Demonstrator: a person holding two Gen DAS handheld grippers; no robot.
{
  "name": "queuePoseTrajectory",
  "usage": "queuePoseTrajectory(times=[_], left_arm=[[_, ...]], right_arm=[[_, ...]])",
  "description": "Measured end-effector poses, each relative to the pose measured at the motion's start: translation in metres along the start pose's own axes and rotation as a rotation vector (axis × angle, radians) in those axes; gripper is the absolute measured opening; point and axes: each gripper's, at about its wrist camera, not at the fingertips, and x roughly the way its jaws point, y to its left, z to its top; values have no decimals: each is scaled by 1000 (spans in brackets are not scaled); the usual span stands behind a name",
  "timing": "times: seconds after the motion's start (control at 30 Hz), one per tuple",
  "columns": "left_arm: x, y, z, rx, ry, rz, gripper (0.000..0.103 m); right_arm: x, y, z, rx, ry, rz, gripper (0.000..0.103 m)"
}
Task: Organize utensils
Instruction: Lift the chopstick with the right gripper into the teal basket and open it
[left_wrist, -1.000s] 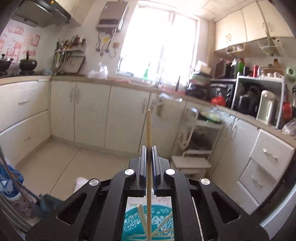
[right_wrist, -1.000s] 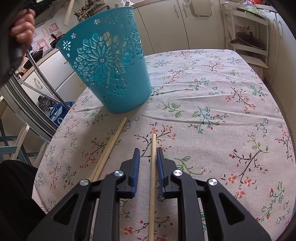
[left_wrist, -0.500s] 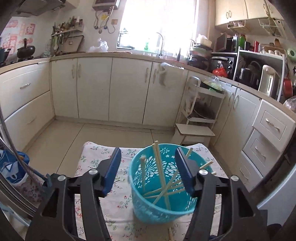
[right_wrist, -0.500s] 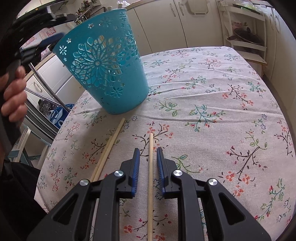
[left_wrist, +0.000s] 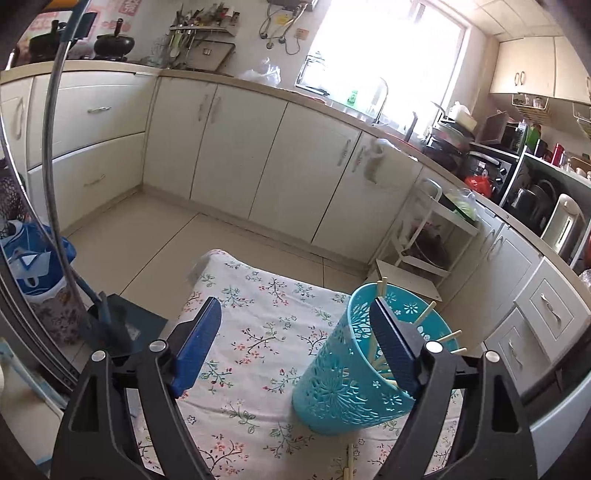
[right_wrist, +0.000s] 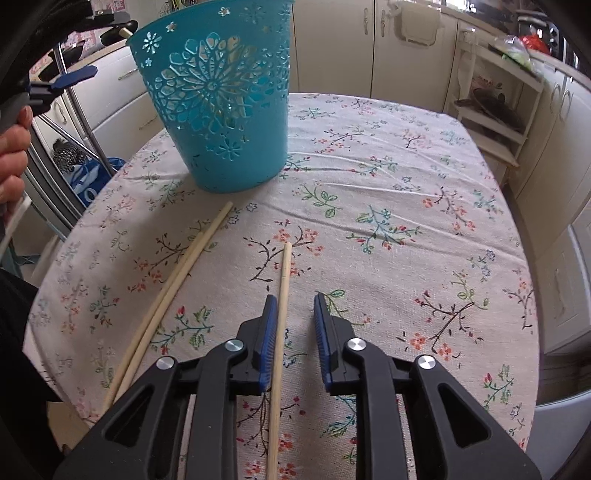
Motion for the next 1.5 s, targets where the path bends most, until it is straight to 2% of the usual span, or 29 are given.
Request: queuePoseTrajectory(times=[0.13, 0.33, 0.5, 0.77, 0.97, 1.17, 1.37, 1.5], left_arm=[[-6, -7, 0, 53, -26, 32, 86], [-11, -27, -7, 176, -42, 37, 91], [-15, -37, -14, 245, -45, 35, 95], [-18, -35, -15, 250, -36, 40, 95], [-17, -30, -14, 237, -27, 47, 95], [-13, -27, -14, 232, -13, 55, 95], [-7, -22, -13, 225, 10, 70, 95], [-1, -12, -11, 188, 41, 83, 95]], right_arm=[[-1, -10, -3, 73, -18, 28, 6], [-23, -35, -4, 233, -76, 113, 6], [-57, -44, 6, 315, -165, 232, 6], [-109, -42, 62, 370, -339, 399, 6], [-140, -35, 119, 348, -471, 464, 6], [-154, -27, 186, 350, -614, 428, 6], [-148, -9, 230, 355, -782, 241, 6], [-112, 6, 234, 335, -777, 114, 6]])
